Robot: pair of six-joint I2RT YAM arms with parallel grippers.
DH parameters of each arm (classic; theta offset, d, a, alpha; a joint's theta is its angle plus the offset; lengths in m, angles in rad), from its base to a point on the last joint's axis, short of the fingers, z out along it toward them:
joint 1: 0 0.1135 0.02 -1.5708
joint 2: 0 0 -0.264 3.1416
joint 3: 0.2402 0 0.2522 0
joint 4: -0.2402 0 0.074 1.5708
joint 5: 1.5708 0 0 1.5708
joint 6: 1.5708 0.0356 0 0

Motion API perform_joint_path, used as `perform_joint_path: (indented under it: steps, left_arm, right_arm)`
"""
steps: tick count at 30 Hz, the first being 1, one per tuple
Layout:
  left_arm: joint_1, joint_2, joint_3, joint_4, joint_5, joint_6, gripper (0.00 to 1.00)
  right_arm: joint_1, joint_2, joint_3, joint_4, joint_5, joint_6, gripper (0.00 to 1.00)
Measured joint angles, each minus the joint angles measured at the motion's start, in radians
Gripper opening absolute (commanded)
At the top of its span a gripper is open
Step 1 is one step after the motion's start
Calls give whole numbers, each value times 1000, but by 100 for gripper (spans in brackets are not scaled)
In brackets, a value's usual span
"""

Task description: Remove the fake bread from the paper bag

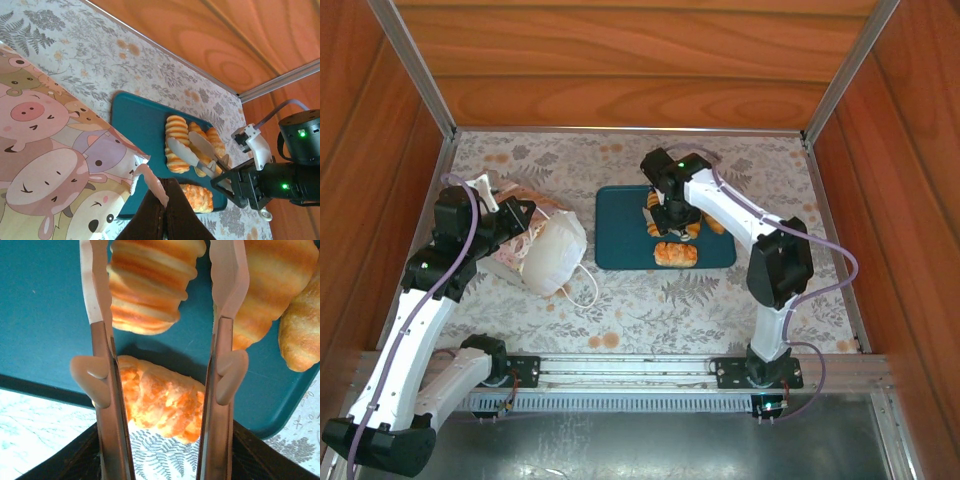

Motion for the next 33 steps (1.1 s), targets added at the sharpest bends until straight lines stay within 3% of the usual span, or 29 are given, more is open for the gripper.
perform_joint_path:
  steps: [11, 33]
  left_arm:
    - [0, 0, 0, 0, 0, -1, 0]
    - [0, 0, 0, 0, 4, -1, 0]
  right_arm:
    - [11, -1, -42, -6, 40, -56, 53]
    - [11, -55, -49, -4, 36, -65, 57]
